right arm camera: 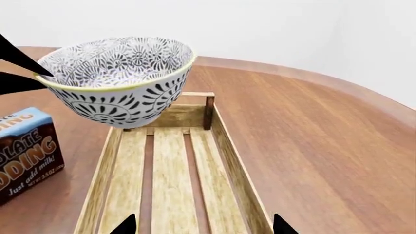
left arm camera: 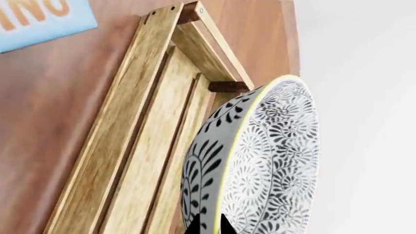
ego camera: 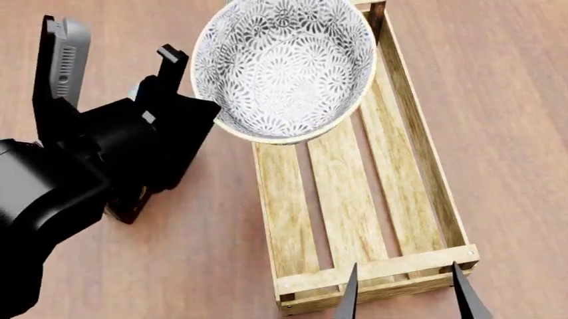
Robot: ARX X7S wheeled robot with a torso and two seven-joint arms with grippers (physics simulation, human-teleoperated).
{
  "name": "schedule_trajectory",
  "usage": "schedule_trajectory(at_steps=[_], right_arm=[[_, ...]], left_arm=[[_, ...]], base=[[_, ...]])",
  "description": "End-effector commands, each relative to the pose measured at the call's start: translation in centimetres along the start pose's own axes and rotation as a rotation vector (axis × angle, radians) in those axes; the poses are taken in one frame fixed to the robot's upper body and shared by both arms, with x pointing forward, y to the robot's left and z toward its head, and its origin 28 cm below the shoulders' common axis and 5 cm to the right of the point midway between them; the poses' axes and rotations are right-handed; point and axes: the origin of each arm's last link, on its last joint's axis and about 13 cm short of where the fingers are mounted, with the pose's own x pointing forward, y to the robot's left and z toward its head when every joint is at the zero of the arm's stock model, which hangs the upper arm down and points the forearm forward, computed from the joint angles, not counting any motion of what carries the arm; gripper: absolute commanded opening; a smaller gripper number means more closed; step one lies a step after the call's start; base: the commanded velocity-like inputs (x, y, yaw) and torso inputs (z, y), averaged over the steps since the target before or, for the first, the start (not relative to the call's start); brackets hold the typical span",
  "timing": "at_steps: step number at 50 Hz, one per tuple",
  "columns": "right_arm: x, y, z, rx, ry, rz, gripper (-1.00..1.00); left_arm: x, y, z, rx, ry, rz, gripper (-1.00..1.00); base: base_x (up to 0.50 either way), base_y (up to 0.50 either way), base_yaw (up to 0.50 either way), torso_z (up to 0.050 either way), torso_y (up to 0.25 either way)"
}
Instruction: Pick up the bowl on the left and put it in the tray.
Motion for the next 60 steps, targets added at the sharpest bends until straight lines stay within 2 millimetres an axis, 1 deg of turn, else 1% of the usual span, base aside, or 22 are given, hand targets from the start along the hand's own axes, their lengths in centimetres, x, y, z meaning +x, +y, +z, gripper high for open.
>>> schedule_trajectory(at_steps=[1, 7, 15, 24, 31, 37, 45, 53, 60], right_arm=[[0.1, 0.2, 0.5, 0.014, -0.019, 0.003, 1.00], [0.2, 0.3, 0.5, 0.013, -0.017, 0.005, 1.00], [0.2, 0.2, 0.5, 0.012, -0.019, 0.003, 1.00], [0.1, 0.2, 0.6, 0.014, -0.021, -0.001, 1.00], [0.1, 0.2, 0.6, 0.014, -0.021, -0.001, 1.00], [0.2, 0.1, 0.6, 0.014, -0.020, -0.002, 1.00], [0.1, 0.1, 0.6, 0.015, -0.020, -0.002, 1.00], [0.1, 0.0, 0.6, 0.017, -0.020, -0.005, 1.00], [0.1, 0.0, 0.5, 0.016, -0.019, -0.005, 1.00]], left_arm=[[0.8, -0.3, -0.5, -0.066, 0.027, -0.046, -1.00], [1.3, 0.1, -1.0, -0.060, 0.044, -0.035, -1.00], [1.8, 0.1, -1.2, -0.071, 0.055, -0.035, -1.00], [2.8, 0.2, -1.7, -0.071, 0.074, -0.021, -1.00], [3.0, 0.0, -2.0, -0.064, 0.082, -0.020, -1.00], [3.6, 0.5, -2.2, -0.068, 0.088, -0.006, -1.00], [4.0, 0.7, -2.2, -0.060, 0.086, 0.009, -1.00], [4.8, 1.6, -2.5, -0.064, 0.093, 0.030, -1.00], [5.1, 1.8, -2.6, -0.064, 0.091, 0.033, -1.00]], base=[[0.00, 0.00, 0.00, 0.000, 0.010], [0.00, 0.00, 0.00, 0.000, 0.000], [0.00, 0.00, 0.00, 0.000, 0.000], [0.00, 0.00, 0.00, 0.000, 0.001], [0.00, 0.00, 0.00, 0.000, 0.000], [0.00, 0.00, 0.00, 0.000, 0.000], [0.00, 0.00, 0.00, 0.002, 0.001], [0.00, 0.00, 0.00, 0.000, 0.000], [0.00, 0.00, 0.00, 0.000, 0.000]])
